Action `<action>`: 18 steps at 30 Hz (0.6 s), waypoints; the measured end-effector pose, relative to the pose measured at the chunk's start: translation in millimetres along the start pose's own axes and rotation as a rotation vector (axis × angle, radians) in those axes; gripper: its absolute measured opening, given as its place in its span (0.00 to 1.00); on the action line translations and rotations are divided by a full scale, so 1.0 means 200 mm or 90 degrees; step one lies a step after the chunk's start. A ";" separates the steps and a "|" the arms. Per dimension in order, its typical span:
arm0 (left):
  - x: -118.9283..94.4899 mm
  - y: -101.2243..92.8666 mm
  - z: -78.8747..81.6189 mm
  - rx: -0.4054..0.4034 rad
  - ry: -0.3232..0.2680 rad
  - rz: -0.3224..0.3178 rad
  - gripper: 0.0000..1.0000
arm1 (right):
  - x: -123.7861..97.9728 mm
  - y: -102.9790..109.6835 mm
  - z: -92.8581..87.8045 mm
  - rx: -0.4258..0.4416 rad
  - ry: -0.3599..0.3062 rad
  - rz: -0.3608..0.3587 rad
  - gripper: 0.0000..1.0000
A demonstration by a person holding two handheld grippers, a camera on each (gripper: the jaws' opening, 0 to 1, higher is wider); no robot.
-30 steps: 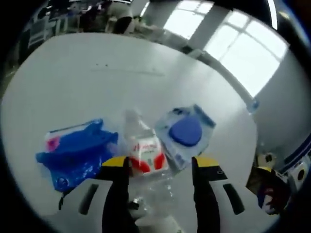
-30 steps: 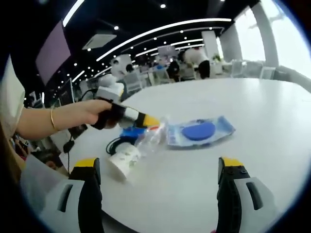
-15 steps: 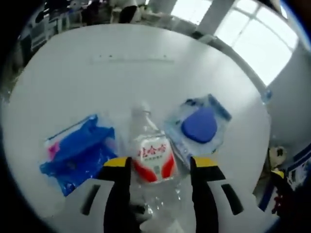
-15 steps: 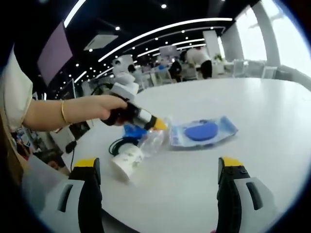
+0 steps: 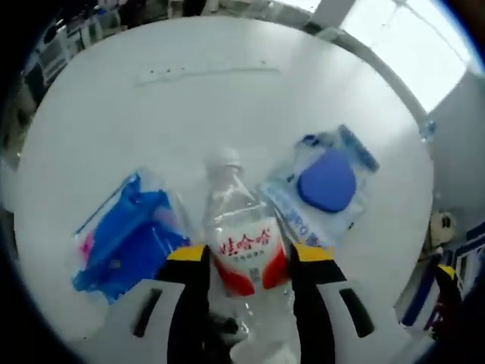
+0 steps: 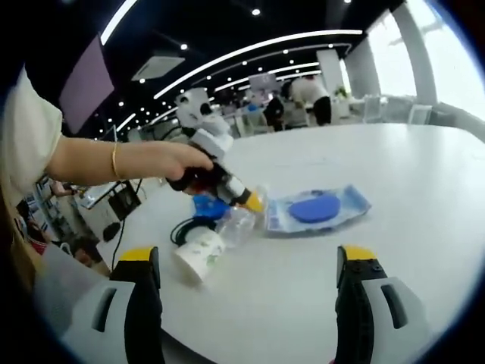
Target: Arrange the tabletop items into an orderly group along one side of the table until the central work area is clear of visible clutter.
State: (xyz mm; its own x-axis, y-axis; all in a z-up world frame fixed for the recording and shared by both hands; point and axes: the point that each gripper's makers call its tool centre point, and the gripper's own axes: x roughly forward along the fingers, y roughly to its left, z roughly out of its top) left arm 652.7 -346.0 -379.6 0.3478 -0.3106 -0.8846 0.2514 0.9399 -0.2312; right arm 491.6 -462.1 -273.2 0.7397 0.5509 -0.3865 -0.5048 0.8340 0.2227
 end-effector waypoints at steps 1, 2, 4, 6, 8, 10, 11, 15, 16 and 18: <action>0.00 0.01 0.00 -0.011 0.007 0.003 0.39 | 0.00 0.00 0.00 -0.004 -0.001 0.000 0.96; 0.00 0.01 0.00 -0.022 0.014 0.006 0.39 | 0.00 0.00 0.00 -0.009 -0.001 -0.001 0.96; 0.01 0.01 0.00 -0.013 0.021 0.010 0.39 | 0.00 0.01 0.00 -0.012 0.005 0.002 0.96; 0.02 0.01 0.01 -0.015 0.030 0.015 0.39 | 0.01 0.01 -0.01 -0.013 0.007 0.005 0.96; 0.02 0.02 0.00 -0.057 0.045 0.030 0.38 | 0.01 0.02 -0.01 -0.014 0.006 0.008 0.96; 0.04 0.02 0.00 -0.060 0.064 0.034 0.38 | 0.01 0.03 0.00 -0.016 0.006 0.011 0.96; 0.05 0.02 -0.01 -0.065 0.075 0.038 0.38 | 0.01 0.03 0.00 -0.017 0.006 0.013 0.96; 0.06 0.03 -0.02 -0.109 0.106 0.040 0.38 | 0.01 0.04 -0.02 -0.039 0.016 0.007 0.97; 0.06 0.03 -0.02 -0.123 0.113 0.044 0.38 | 0.01 0.04 -0.02 -0.062 0.023 0.003 0.97; 0.06 0.03 -0.01 -0.125 0.108 0.046 0.38 | 0.02 0.04 -0.03 -0.071 0.028 0.003 0.97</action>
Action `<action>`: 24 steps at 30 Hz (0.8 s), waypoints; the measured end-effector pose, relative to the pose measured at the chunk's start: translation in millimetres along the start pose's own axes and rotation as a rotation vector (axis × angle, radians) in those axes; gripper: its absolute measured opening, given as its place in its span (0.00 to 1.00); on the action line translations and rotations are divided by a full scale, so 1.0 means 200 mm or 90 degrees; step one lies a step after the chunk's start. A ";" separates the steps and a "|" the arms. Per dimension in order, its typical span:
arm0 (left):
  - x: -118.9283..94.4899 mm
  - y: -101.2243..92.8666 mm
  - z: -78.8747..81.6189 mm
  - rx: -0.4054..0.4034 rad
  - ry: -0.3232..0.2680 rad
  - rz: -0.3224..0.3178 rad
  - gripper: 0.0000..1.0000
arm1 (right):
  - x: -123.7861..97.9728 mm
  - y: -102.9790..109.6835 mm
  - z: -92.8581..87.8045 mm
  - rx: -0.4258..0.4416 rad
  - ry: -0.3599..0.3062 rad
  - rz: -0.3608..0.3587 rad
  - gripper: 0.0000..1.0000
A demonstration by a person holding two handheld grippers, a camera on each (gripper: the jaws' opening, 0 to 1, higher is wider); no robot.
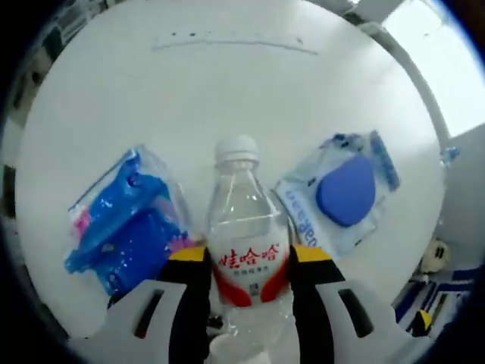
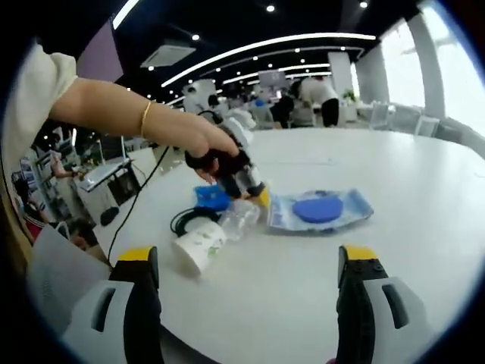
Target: Arrange the tabletop items into an orderly group along one side of the table until the central work area is clear of visible clutter.
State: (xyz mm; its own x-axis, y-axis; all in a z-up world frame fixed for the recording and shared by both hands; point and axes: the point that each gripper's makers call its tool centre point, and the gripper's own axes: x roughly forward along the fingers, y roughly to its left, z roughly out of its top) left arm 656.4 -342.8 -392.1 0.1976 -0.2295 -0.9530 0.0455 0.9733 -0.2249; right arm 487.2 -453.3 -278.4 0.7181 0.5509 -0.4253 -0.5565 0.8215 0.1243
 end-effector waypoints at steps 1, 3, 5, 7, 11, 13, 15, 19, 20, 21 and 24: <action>0.00 0.00 0.00 -0.007 0.002 0.000 0.38 | 0.00 0.00 0.00 0.001 0.000 0.002 0.97; -0.01 0.00 -0.01 -0.013 0.000 -0.003 0.37 | 0.00 0.01 0.02 0.005 -0.009 0.007 0.96; 0.00 -0.01 -0.01 -0.012 -0.005 0.000 0.37 | 0.00 0.01 0.02 0.007 -0.013 0.008 0.96; 0.00 -0.01 -0.01 -0.015 -0.007 0.001 0.37 | 0.00 0.01 0.02 0.011 -0.009 0.008 0.96; -0.01 -0.01 -0.02 -0.006 -0.015 -0.005 0.36 | 0.00 0.01 0.00 0.009 -0.001 0.012 0.98; -0.01 0.00 -0.04 -0.005 -0.013 -0.007 0.36 | 0.01 0.02 -0.02 0.010 0.008 0.015 0.99; -0.02 0.00 -0.05 -0.003 -0.013 -0.008 0.36 | 0.01 0.02 -0.03 0.011 0.016 0.017 0.99; -0.05 -0.01 -0.06 0.015 -0.038 -0.016 0.35 | 0.01 0.02 -0.03 0.004 0.016 0.017 0.99; -0.07 -0.02 -0.04 0.035 -0.053 -0.017 0.35 | 0.01 0.02 -0.03 0.004 0.017 0.017 0.99; -0.08 -0.02 -0.04 0.048 -0.061 -0.019 0.35 | 0.01 0.02 -0.03 0.007 0.018 0.017 0.99; -0.12 -0.04 -0.02 0.088 -0.079 -0.021 0.35 | 0.01 0.02 -0.03 0.008 0.017 0.019 0.99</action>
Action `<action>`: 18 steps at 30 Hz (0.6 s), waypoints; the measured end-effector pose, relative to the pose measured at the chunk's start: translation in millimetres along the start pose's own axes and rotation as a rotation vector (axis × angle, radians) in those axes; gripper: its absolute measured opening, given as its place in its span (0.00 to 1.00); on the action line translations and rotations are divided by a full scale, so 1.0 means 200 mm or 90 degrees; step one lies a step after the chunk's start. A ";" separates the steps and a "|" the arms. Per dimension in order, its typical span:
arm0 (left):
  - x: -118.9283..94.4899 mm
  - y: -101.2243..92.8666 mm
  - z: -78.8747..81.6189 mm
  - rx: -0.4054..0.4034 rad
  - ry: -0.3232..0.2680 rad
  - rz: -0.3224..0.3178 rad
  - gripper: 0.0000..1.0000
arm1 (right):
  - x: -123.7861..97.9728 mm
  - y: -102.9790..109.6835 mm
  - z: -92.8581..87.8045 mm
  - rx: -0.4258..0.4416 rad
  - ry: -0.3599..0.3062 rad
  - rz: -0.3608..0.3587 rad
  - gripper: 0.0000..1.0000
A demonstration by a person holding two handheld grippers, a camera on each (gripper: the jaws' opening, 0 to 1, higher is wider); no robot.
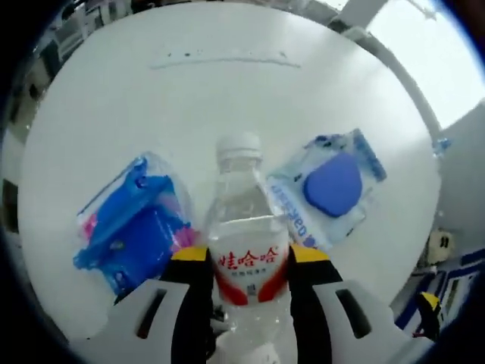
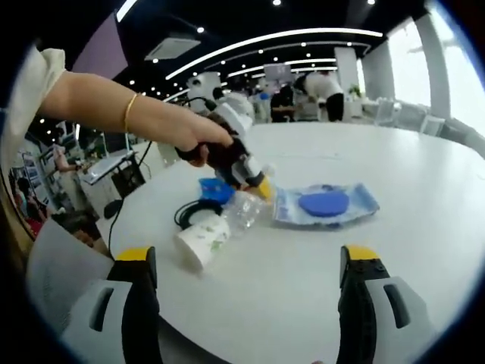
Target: Arrange the tabletop items into an orderly group along one side of the table until the central work area is clear of visible clutter.
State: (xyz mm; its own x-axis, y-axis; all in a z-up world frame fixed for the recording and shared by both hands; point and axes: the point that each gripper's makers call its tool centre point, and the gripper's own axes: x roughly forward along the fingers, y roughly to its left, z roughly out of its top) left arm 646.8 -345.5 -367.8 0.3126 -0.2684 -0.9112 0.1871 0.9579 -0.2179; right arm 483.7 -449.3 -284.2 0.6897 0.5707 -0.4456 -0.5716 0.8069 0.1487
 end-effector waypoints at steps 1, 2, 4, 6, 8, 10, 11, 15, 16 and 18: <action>-0.02 -0.01 0.00 0.000 -0.003 -0.002 0.35 | 0.00 0.00 0.00 -0.001 0.001 0.000 0.99; -0.03 -0.02 -0.01 0.002 -0.002 -0.005 0.35 | 0.00 0.00 0.00 -0.002 0.002 0.001 0.99; -0.06 -0.01 -0.01 0.008 -0.007 -0.008 0.35 | 0.00 0.01 -0.01 -0.005 0.005 0.004 0.99; -0.08 -0.01 0.00 0.004 -0.028 -0.019 0.35 | 0.00 0.01 -0.01 -0.008 0.006 0.005 0.99; -0.10 -0.05 0.04 0.021 -0.084 -0.053 0.35 | 0.00 0.01 -0.02 -0.014 0.010 0.003 0.99; -0.13 -0.02 0.02 -0.010 -0.098 -0.044 0.35 | 0.00 0.01 -0.02 -0.020 0.013 0.001 0.99; -0.14 -0.01 0.01 -0.012 -0.104 -0.048 0.35 | 0.00 0.01 -0.02 -0.022 0.014 0.001 0.99; -0.17 -0.01 -0.01 -0.002 -0.151 -0.063 0.35 | 0.00 0.02 -0.02 -0.028 0.015 0.005 0.99; -0.17 -0.01 -0.01 0.005 -0.164 -0.061 0.35 | 0.00 0.02 -0.02 -0.030 0.016 0.006 0.99; -0.19 0.00 0.00 0.007 -0.200 -0.057 0.35 | 0.00 0.02 -0.02 -0.035 0.014 0.003 0.99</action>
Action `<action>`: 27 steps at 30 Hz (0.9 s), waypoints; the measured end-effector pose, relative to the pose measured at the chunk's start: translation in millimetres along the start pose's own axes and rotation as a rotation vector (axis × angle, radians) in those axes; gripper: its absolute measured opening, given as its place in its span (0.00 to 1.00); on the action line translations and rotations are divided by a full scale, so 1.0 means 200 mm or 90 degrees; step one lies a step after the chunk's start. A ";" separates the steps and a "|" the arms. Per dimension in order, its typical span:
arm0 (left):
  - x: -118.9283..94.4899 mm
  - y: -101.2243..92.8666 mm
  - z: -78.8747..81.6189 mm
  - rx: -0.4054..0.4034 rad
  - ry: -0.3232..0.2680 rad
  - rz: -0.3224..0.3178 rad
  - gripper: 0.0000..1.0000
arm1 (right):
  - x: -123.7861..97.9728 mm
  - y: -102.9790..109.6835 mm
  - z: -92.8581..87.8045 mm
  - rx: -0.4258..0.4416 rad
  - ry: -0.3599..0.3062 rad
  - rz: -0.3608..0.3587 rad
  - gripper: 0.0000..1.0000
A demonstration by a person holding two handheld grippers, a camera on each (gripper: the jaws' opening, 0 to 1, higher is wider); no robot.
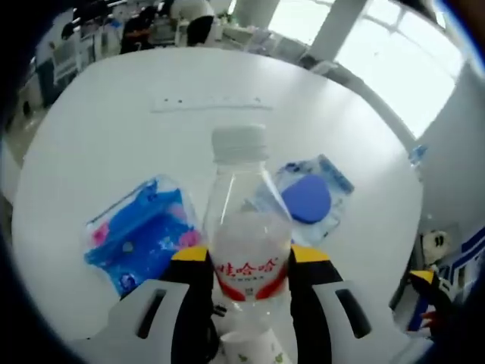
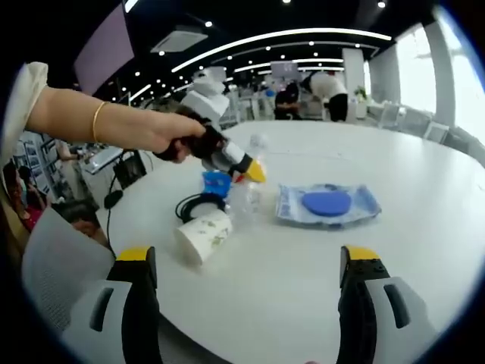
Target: Arrange the tabletop items into an orderly group along one side of the table until the central work area is clear of visible clutter.
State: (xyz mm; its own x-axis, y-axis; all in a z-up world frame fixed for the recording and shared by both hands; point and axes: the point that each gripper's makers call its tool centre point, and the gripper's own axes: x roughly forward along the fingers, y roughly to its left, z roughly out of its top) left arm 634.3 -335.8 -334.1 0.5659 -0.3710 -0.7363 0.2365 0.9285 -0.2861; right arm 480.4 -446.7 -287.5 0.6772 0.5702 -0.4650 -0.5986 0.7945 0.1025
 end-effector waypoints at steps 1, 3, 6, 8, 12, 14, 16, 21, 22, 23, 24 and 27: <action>0.00 0.00 0.00 -0.003 -0.019 0.001 0.35 | 0.00 0.00 0.00 -0.001 -0.001 -0.001 0.99; -0.02 -0.01 -0.01 0.008 -0.037 0.003 0.35 | 0.00 -0.01 0.00 0.002 -0.002 -0.002 0.99; -0.03 -0.02 -0.01 0.017 -0.054 0.002 0.35 | 0.00 0.00 0.00 0.005 -0.001 0.001 0.99; -0.04 -0.02 -0.01 0.025 -0.067 0.005 0.35 | 0.00 0.00 0.00 0.002 -0.002 0.002 0.99; -0.06 -0.03 -0.02 0.037 -0.097 0.014 0.35 | 0.00 0.00 0.00 0.003 0.004 0.000 0.99; -0.07 -0.04 -0.02 0.045 -0.112 0.020 0.35 | 0.00 0.00 -0.01 0.004 0.004 0.000 0.99; -0.08 -0.05 -0.02 0.063 -0.137 0.021 0.36 | 0.00 0.00 0.00 0.004 0.003 0.000 0.99; -0.10 -0.04 -0.03 0.050 -0.170 0.028 0.36 | 0.00 -0.01 0.00 -0.002 0.005 -0.010 0.99; -0.11 -0.03 -0.04 0.042 -0.182 0.036 0.36 | 0.00 -0.02 0.00 -0.002 0.005 -0.011 0.99; -0.11 -0.03 -0.04 0.033 -0.190 0.039 0.36 | 0.00 -0.02 -0.01 -0.001 0.005 -0.012 0.99; -0.12 -0.03 -0.05 0.037 -0.192 0.041 0.36 | 0.00 -0.01 -0.01 -0.002 0.008 -0.011 0.99; -0.12 -0.06 -0.04 0.098 -0.213 0.037 0.35 | 0.00 -0.01 -0.02 -0.009 0.012 -0.013 0.99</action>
State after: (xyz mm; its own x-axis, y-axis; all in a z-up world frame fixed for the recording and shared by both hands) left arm 611.8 -339.0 -318.0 0.8025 -0.3248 -0.5006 0.2982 0.9449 -0.1350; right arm 480.7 -449.5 -290.5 0.6812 0.5494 -0.4838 -0.5905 0.8030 0.0804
